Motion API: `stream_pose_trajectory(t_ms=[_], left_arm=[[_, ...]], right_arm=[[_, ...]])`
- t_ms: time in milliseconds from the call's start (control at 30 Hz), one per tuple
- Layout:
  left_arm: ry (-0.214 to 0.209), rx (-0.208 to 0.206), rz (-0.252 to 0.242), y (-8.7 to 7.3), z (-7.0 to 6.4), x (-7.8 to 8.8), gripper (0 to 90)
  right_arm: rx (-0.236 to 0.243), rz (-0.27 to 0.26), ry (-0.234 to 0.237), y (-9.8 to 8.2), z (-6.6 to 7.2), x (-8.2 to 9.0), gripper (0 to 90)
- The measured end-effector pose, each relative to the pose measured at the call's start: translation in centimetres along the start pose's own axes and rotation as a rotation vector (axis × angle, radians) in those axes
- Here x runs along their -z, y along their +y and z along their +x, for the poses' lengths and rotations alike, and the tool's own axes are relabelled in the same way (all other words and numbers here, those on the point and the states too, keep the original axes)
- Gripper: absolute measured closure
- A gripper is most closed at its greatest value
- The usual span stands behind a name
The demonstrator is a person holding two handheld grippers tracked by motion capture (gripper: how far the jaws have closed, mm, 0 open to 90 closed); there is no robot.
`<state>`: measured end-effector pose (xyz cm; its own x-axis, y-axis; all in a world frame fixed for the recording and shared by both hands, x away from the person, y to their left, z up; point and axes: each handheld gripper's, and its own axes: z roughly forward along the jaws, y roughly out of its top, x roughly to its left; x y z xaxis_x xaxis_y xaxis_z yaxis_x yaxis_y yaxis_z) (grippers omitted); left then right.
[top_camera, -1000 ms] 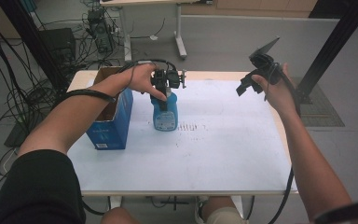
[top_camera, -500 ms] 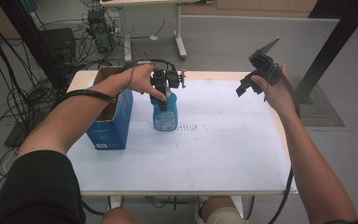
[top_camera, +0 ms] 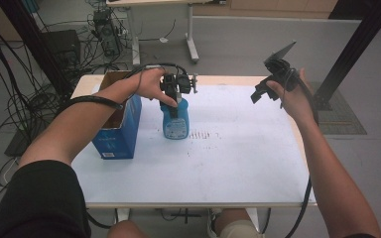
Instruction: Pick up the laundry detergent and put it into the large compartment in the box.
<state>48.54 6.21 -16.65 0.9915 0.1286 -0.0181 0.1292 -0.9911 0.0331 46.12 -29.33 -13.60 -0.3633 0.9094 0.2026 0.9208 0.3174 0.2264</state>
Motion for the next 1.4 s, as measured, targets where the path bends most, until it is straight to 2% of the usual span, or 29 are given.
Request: stream_pose_trajectory(t_ms=[433, 533, 667, 833, 1033, 1133, 1300, 1400], left_arm=[[0.012, 0.017, 0.009, 0.5, -0.3, 0.4, 37.5], [0.009, 0.045, -0.002, 0.4, -0.3, 1.0, 37.5], [0.032, 0.072, -0.012, 0.3, -0.7, 2.2, 37.5], [0.046, 0.127, -0.026, 0.2, -1.1, 5.0, 37.5], [0.091, 0.207, -0.042, -0.2, -2.1, 9.7, 37.5], [0.115, 0.271, -0.058, -0.8, -2.8, 12.5, 37.5], [0.132, 0.374, -0.043, -1.3, -3.5, 16.6, 37.4], [0.144, 0.432, -0.025, -1.5, -3.8, 18.4, 37.4]], right_arm=[[-0.005, 0.002, 0.006, -0.2, -0.4, 0.0, 13.8], [-0.006, -0.002, 0.011, -0.4, -0.5, 0.0, 13.7], [-0.004, -0.002, 0.015, -0.5, -0.5, 0.0, 13.8], [-0.003, -0.001, 0.027, -0.7, -0.6, -0.3, 13.5], [0.009, 0.006, 0.044, -0.8, -0.4, -0.6, 13.5], [0.016, 0.002, 0.049, -0.9, -0.1, -0.4, 13.5], [0.034, -0.005, 0.046, -1.0, 0.4, 0.0, 13.5], [0.042, -0.011, 0.051, -1.2, 0.7, 0.5, 13.5]])
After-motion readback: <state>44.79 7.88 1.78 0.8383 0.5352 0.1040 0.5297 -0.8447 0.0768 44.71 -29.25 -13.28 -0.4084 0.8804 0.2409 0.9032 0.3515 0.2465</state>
